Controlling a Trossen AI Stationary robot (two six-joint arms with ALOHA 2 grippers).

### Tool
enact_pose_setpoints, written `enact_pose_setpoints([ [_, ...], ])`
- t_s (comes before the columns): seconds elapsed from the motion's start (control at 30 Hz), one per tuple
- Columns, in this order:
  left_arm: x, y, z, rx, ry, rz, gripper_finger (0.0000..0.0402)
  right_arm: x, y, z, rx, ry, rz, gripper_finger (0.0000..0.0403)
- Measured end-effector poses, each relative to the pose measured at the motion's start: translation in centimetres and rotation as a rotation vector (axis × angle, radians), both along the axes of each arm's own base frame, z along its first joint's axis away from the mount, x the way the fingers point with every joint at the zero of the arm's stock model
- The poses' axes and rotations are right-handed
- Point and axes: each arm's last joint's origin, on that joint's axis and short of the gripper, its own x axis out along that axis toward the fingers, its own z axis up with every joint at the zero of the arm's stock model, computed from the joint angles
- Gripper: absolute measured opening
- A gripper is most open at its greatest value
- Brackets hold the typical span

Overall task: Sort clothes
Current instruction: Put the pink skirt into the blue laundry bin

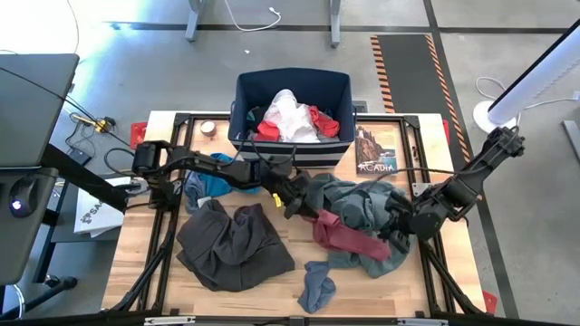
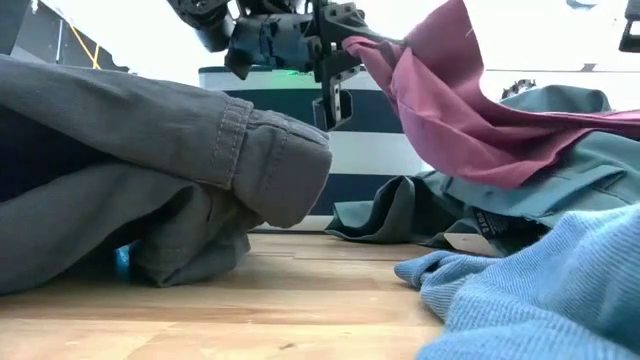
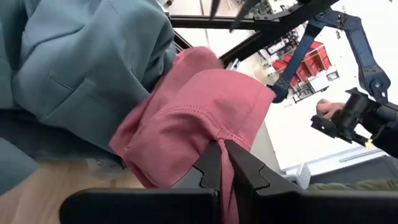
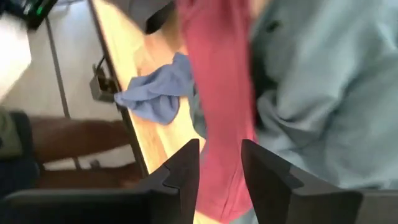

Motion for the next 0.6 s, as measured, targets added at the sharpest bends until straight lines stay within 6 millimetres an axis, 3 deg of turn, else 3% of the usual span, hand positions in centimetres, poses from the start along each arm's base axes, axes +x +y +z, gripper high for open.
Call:
enact_pose_setpoints([
  [0.2, 0.0, 0.0, -0.1, 0.001, 0.015, 0.001, 0.0, 0.6, 1.7, -1.0, -0.154, -0.009, 0.314, 0.012],
  [0.37, 0.0, 0.0, -0.1, 0.002, 0.015, 0.001, 0.0, 0.7, 3.5, -2.0, -0.16, 0.027, 0.597, 0.0119],
  [0.6, 0.0, 0.1, -0.2, 0.015, 0.02, 0.021, 0.0, 0.6, 4.1, -0.9, -0.22, 0.064, 0.763, 0.0119],
])
